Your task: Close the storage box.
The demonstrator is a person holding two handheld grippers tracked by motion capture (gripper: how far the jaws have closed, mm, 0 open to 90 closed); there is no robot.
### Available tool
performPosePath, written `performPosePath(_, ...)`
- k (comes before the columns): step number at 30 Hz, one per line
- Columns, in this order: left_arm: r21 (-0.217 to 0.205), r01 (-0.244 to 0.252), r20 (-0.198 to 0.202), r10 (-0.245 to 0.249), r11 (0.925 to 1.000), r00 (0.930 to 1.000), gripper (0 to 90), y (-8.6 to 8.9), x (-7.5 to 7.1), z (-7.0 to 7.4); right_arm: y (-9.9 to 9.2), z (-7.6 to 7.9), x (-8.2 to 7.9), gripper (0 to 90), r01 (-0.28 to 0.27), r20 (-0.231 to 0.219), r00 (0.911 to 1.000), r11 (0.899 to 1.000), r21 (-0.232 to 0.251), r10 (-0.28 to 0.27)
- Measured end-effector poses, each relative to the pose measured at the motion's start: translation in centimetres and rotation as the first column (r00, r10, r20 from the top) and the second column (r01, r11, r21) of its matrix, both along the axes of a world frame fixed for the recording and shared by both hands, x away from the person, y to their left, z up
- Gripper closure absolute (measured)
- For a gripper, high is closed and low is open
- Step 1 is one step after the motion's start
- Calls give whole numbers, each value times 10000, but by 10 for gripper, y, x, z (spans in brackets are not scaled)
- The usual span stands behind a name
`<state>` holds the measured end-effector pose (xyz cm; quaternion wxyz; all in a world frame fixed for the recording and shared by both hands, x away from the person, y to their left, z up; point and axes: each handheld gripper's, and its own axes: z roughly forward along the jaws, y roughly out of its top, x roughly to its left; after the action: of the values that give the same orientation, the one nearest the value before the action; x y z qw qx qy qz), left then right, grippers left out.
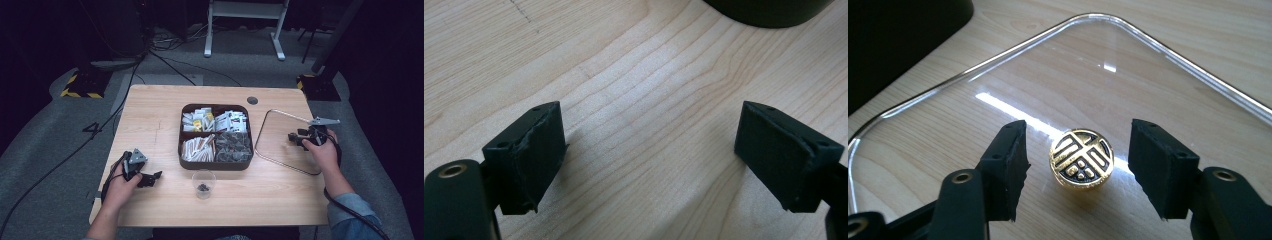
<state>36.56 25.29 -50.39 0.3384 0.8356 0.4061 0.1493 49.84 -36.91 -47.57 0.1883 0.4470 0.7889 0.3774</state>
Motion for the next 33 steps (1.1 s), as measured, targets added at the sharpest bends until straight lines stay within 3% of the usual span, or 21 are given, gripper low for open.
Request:
performPosePath(13,1,2,0,-2,10000,10000,133,0,0,0,2,-14,3,512,50,-525,9986,9988,-491,-76)
performPosePath(16,-3,0,-1,0,10000,10000,133,0,0,0,2,-15,3,534,148,-444,9989,9989,-442,-168)
performPosePath(19,-2,3,-2,-3,10000,10000,133,0,0,0,3,-14,3,578,-6,-381,9993,9975,-700,-21)
performPosePath(33,-2,2,-1,-2,10000,10000,133,0,0,0,2,-15,2,586,-159,-281,9995,9977,-660,141)
